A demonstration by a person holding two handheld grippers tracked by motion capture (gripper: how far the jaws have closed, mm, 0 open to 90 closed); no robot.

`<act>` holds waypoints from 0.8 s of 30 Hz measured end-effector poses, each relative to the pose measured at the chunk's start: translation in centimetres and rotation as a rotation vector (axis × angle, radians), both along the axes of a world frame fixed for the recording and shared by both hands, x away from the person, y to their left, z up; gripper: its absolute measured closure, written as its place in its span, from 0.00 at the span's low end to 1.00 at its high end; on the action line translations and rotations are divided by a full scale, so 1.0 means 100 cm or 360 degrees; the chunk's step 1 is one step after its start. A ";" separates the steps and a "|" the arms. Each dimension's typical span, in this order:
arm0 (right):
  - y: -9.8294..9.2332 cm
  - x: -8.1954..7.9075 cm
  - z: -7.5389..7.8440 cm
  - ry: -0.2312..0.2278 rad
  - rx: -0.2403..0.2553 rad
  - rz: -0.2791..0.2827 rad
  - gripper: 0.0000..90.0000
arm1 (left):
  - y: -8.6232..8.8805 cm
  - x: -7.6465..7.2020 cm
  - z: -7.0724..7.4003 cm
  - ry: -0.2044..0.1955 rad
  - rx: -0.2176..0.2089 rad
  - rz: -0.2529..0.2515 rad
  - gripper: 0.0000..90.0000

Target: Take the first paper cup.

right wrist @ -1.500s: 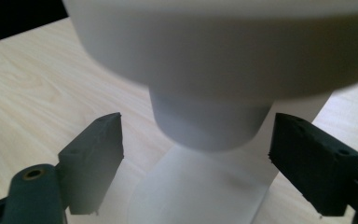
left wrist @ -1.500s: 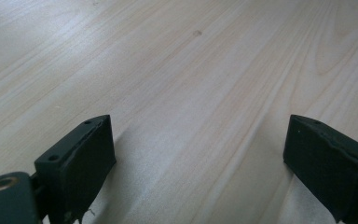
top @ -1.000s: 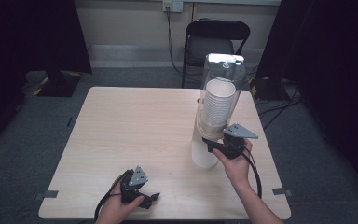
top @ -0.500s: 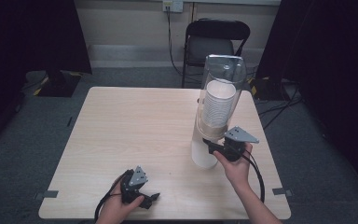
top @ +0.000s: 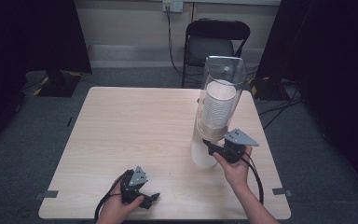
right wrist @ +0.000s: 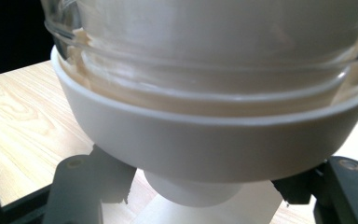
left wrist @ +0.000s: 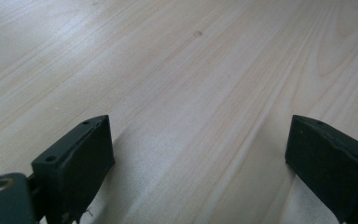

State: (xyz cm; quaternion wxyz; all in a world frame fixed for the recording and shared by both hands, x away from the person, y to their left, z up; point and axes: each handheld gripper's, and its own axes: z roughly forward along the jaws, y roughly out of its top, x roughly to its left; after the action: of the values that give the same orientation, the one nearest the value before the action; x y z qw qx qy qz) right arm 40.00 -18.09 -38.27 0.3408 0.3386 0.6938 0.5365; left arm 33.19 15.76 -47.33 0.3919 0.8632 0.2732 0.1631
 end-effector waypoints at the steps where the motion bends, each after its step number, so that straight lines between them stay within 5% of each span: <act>1: 0.000 0.000 0.000 0.0003 -0.0001 -0.0002 0.38 | 0.000 0.000 0.000 0.0000 0.0000 0.0000 0.08; 24: -0.002 0.001 -0.002 0.0032 -0.0027 0.0012 0.39 | 0.000 0.000 0.001 -0.0010 0.0020 0.0002 0.08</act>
State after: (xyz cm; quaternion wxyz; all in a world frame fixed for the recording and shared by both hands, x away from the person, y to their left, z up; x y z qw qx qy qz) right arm 40.12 -18.24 -38.52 0.3346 0.3383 0.7031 0.5285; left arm 33.18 15.76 -47.26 0.3873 0.8650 0.2714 0.1676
